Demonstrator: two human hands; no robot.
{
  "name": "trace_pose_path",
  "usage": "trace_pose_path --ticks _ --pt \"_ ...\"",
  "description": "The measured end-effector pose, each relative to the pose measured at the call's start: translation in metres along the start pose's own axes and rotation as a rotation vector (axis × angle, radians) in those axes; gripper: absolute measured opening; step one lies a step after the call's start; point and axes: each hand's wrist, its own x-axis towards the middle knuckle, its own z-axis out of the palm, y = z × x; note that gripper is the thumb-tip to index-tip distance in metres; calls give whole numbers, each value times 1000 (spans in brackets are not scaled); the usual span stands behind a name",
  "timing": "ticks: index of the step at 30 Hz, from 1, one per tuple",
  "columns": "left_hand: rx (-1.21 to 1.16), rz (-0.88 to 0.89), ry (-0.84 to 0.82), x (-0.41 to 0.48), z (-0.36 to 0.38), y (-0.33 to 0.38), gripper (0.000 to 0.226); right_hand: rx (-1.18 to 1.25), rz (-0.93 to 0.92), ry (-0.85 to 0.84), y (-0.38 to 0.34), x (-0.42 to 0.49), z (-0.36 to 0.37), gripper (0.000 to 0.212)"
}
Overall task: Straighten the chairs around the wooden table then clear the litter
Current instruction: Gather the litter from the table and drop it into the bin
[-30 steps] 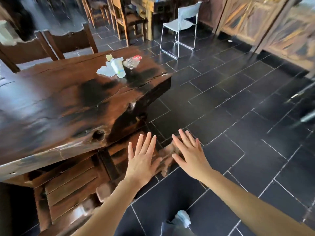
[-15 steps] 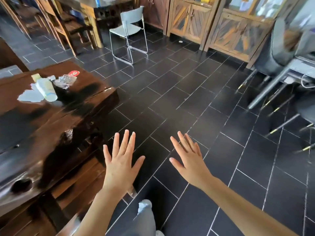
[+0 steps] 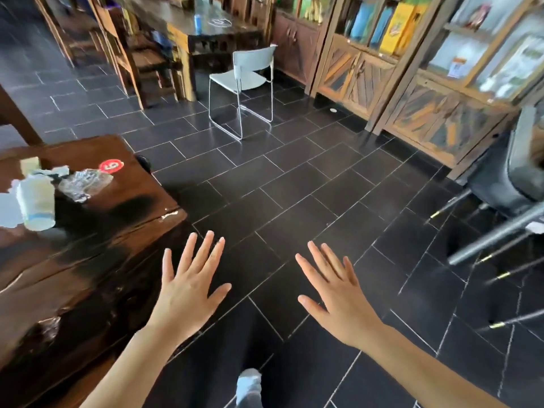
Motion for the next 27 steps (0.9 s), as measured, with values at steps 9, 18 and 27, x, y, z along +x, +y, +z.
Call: trace_pose_path --ticks 9,18,27 --pt "17 11 -55 147 4 21 72 38 -6 -14 86 149 -17 68" --pt "-21 -377 8 282 13 -5 84 127 -237 -72 152 369 -34 68" --pt "-17 -751 76 359 1 -62 77 75 -634 -156 90 562 -63 66"
